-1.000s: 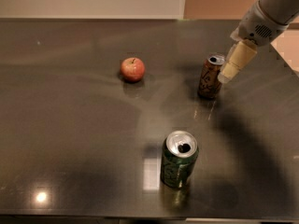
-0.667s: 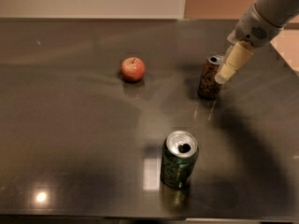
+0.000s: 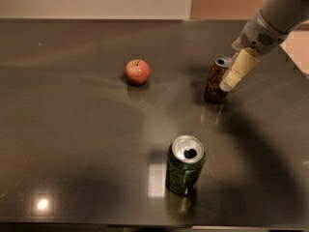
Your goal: Move orange can near green can
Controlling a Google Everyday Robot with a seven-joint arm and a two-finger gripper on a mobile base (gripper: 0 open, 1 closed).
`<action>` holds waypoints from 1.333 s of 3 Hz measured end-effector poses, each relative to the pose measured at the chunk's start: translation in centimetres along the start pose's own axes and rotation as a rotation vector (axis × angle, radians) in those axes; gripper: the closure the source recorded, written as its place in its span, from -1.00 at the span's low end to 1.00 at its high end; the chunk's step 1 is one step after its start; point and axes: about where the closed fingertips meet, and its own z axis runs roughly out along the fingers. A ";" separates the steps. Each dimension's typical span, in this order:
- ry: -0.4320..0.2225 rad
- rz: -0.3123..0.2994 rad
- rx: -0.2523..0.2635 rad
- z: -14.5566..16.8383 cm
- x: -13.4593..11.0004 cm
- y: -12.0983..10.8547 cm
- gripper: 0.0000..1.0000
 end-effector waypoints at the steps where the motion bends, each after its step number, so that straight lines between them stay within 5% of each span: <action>1: 0.002 0.005 -0.013 0.2 0.4 0.4 -0.71; 2: -0.003 0.004 -0.028 0.1 0.6 1.3 0.22; 4: -0.028 -0.053 -0.058 -1.8 0.1 4.6 1.00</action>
Offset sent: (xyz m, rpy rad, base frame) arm -0.0617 0.0097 0.0258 0.0360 0.0162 0.0969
